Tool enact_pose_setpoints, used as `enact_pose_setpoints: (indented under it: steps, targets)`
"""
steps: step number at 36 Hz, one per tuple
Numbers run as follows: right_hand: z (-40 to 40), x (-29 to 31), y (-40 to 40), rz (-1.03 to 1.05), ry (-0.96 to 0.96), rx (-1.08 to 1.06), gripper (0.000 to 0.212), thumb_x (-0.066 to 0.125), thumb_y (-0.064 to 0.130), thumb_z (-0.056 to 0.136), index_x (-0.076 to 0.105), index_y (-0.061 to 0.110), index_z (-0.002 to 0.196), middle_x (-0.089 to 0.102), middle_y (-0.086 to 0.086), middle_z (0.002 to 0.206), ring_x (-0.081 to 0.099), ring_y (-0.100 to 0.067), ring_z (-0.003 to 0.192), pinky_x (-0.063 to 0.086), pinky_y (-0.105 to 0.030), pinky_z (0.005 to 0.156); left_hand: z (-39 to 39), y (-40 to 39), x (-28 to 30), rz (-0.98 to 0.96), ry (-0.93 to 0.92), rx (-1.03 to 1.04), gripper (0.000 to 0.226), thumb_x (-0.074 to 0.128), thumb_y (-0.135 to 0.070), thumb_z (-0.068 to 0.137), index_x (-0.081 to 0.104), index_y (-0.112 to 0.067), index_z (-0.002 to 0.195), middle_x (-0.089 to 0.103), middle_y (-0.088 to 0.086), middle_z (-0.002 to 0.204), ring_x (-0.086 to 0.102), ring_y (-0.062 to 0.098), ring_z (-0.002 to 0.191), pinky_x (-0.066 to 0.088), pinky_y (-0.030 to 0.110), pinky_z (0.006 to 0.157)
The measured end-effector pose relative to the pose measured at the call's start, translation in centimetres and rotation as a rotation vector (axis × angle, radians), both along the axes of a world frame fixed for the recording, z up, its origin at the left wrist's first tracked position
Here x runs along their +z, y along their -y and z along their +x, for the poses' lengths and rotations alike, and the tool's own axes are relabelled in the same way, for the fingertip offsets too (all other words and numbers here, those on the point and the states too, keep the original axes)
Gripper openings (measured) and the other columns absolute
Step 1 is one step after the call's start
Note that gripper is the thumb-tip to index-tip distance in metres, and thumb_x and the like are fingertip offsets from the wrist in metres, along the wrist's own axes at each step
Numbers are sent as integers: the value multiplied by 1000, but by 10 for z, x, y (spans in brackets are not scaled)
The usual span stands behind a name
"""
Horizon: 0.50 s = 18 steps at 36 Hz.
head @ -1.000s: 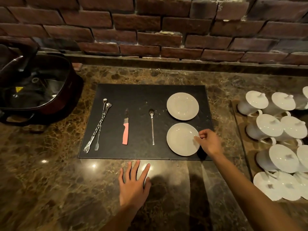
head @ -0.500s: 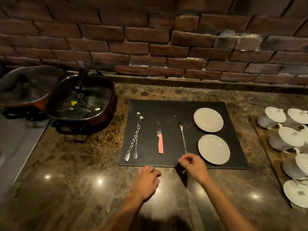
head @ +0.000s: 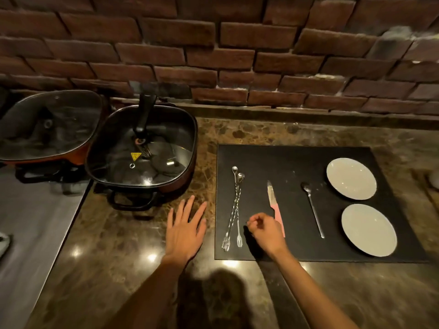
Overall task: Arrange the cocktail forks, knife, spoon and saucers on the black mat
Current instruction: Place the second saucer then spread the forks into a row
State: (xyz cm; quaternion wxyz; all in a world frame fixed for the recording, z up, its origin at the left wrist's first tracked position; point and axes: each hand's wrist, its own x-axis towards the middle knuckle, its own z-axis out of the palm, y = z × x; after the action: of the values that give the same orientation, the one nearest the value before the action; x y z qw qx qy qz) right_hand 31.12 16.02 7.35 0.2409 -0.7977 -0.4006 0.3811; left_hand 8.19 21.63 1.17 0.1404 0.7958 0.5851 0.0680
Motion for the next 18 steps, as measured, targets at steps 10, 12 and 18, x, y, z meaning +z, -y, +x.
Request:
enact_pose_setpoints:
  steps: [10,12,18]
  targets:
    - [-18,-18,-61,-78,190,33,29,61,36,92,61,8,83,71,-13,83,66,-33,85,48,-35,70,1,-12,-44,57,-77,12,53,31,-53,100,35,-46,152,35,-3,165,28,24,153,20,57,121]
    - [-21,-16,-67,-98,242,17,27,60,38,92,59,13,82,71,-14,88,66,-35,88,44,-32,68,0,-12,-43,77,-79,-10,53,31,-52,100,35,-44,153,34,-1,165,28,25,154,22,58,120]
    - [-27,-10,-76,-163,273,24,17,58,22,91,62,9,81,70,-15,90,61,-31,76,47,-34,67,0,-9,-35,176,-51,-15,52,45,-46,99,44,-39,150,40,3,162,35,29,151,30,59,117]
